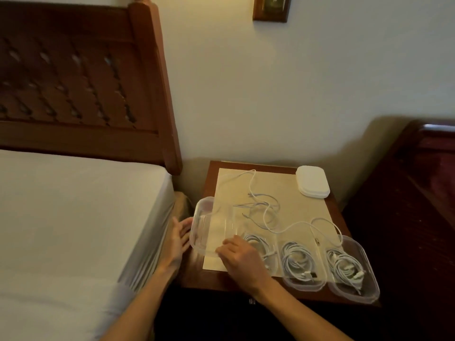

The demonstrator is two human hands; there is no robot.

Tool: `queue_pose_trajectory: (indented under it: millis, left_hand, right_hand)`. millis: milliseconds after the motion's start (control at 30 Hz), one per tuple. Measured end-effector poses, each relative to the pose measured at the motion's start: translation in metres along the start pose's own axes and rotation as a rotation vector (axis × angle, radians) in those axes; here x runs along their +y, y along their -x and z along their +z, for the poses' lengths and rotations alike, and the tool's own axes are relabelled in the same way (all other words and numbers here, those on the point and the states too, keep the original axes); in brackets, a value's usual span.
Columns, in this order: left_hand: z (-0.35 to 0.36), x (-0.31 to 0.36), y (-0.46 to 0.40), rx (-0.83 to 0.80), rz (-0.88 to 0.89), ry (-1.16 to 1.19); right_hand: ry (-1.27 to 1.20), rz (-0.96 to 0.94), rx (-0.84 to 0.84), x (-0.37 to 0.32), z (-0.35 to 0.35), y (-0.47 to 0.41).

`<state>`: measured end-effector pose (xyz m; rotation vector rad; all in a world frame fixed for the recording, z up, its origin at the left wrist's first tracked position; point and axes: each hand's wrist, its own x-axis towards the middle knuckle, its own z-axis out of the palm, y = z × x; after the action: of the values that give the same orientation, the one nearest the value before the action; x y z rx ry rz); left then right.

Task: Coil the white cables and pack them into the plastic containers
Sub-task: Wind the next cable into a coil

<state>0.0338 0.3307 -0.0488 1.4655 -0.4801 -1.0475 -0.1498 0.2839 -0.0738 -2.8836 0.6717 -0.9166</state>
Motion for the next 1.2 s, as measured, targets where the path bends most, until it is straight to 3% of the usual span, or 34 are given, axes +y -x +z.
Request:
queue_pose_trajectory:
  millis: [133, 233, 300, 400, 533, 600, 667, 800, 967, 1067, 1200]
  left_hand:
    - [0.012, 0.005, 0.012, 0.031, 0.197, -0.502]
    - [0.013, 0.003, 0.014, 0.099, 0.259, -0.681]
    - [0.012, 0.000, 0.015, 0.131, 0.279, -0.758]
    - [0.009, -0.010, 0.013, 0.157, 0.247, -0.828]
    - [0.003, -0.026, 0.009, 0.165, 0.223, -0.886]
    - [0.003, -0.030, 0.009, 0.155, 0.185, -0.902]
    - [0.003, -0.028, 0.010, 0.175, 0.159, -0.965]
    - [0.013, -0.001, 0.009, 0.261, 0.359, -0.958]
    - [0.075, 0.076, 0.015, 0.039, 0.655, -0.785]
    - [0.124, 0.130, 0.028, -0.165, 0.821, -0.644]
    - [0.180, 0.187, 0.036, -0.548, 0.815, -0.461]
  right_hand:
    - [0.028, -0.058, -0.065, -0.004, 0.001, 0.006]
    - [-0.032, -0.080, -0.129, -0.004, -0.009, 0.009]
    - [-0.091, 0.018, -0.098, 0.002, -0.020, 0.009]
    - [-0.033, 0.370, 0.051, 0.025, -0.041, -0.001]
    - [0.223, 0.793, -0.233, 0.064, -0.061, -0.010]
    - [0.266, 0.806, -0.358, 0.075, -0.065, -0.012]
    - [0.234, 0.794, -0.380, 0.081, -0.070, -0.016]
    - [0.018, 0.818, -0.139, 0.096, -0.097, -0.034]
    - [-0.103, 0.666, 0.207, 0.125, -0.166, -0.070]
    - [-0.175, 0.474, 0.236, 0.130, -0.211, -0.091]
    - [-0.208, 0.292, 0.243, 0.120, -0.255, -0.112]
